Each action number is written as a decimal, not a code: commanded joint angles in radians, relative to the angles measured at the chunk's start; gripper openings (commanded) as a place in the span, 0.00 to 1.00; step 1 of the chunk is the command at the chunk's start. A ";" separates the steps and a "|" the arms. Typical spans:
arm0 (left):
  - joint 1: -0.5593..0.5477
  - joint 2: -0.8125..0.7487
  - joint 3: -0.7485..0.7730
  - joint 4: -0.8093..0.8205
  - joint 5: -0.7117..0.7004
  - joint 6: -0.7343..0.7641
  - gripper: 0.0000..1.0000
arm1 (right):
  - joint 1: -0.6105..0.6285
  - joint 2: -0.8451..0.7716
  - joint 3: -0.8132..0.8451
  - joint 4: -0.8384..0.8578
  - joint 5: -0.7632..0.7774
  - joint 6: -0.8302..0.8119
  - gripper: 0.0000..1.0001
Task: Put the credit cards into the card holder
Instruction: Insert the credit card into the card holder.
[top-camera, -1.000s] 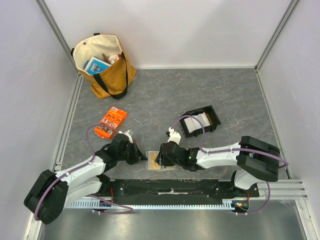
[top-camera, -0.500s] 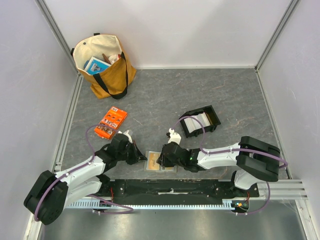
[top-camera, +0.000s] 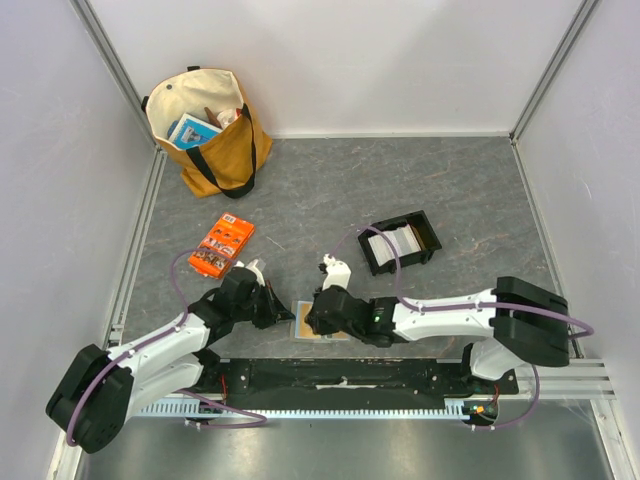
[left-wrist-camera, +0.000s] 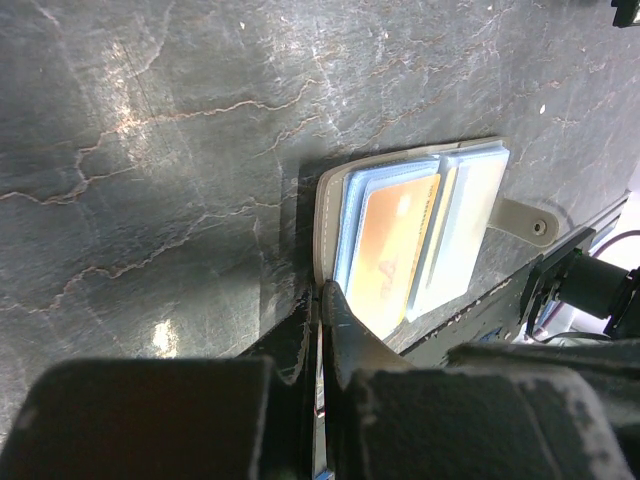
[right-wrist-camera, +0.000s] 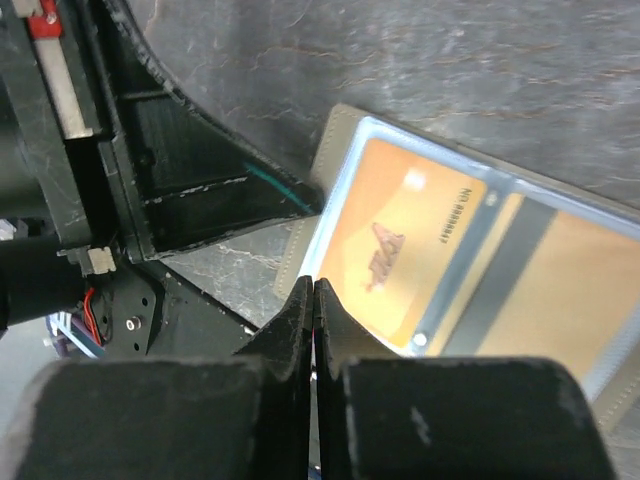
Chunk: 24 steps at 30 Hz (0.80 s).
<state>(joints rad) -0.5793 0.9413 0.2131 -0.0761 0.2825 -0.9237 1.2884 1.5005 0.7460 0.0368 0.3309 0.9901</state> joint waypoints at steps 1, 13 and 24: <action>-0.001 -0.007 -0.001 0.010 -0.008 -0.014 0.02 | 0.041 0.092 0.105 -0.124 0.034 -0.030 0.00; -0.001 -0.007 -0.004 0.010 -0.013 -0.015 0.02 | 0.057 0.090 0.058 -0.210 0.077 0.041 0.00; -0.001 -0.002 0.003 0.009 -0.009 -0.014 0.02 | 0.063 0.139 0.110 -0.244 0.036 0.001 0.00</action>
<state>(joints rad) -0.5793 0.9436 0.2131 -0.0761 0.2821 -0.9237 1.3445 1.6226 0.8188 -0.1692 0.3668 1.0168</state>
